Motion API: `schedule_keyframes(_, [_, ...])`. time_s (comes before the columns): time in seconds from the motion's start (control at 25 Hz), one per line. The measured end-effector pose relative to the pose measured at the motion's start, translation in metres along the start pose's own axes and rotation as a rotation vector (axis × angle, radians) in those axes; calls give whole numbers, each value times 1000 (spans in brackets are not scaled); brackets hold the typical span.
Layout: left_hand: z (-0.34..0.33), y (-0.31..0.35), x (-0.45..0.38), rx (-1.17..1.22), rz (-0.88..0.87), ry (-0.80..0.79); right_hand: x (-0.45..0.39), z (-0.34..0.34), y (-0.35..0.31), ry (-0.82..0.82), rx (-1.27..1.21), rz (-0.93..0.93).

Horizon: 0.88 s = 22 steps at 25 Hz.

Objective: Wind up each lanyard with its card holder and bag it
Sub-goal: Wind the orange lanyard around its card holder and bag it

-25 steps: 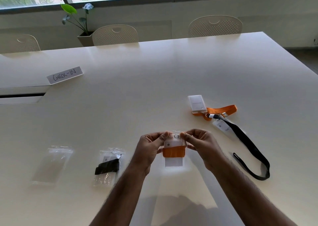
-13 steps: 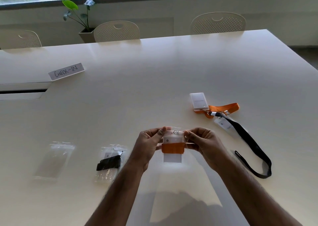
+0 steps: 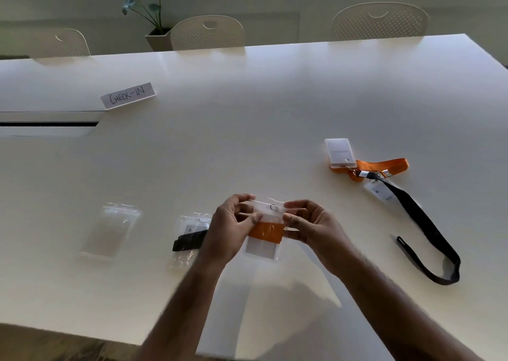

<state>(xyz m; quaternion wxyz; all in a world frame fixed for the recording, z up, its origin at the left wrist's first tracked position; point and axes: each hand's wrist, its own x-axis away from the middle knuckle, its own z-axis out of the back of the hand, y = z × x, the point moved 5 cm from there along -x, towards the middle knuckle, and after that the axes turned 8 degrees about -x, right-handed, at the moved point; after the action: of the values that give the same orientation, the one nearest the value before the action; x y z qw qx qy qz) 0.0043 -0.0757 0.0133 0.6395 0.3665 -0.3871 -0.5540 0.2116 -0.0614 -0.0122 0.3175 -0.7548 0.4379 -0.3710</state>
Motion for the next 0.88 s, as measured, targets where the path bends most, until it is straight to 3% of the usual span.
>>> schedule_keyframes(0.24, [35,-13,17,-384,-104,187,-10,-36,24,-55,476,99])
schedule_keyframes(0.88, [64,-27,34,-641,-212,229,-18,-72,59,-59,850,226])
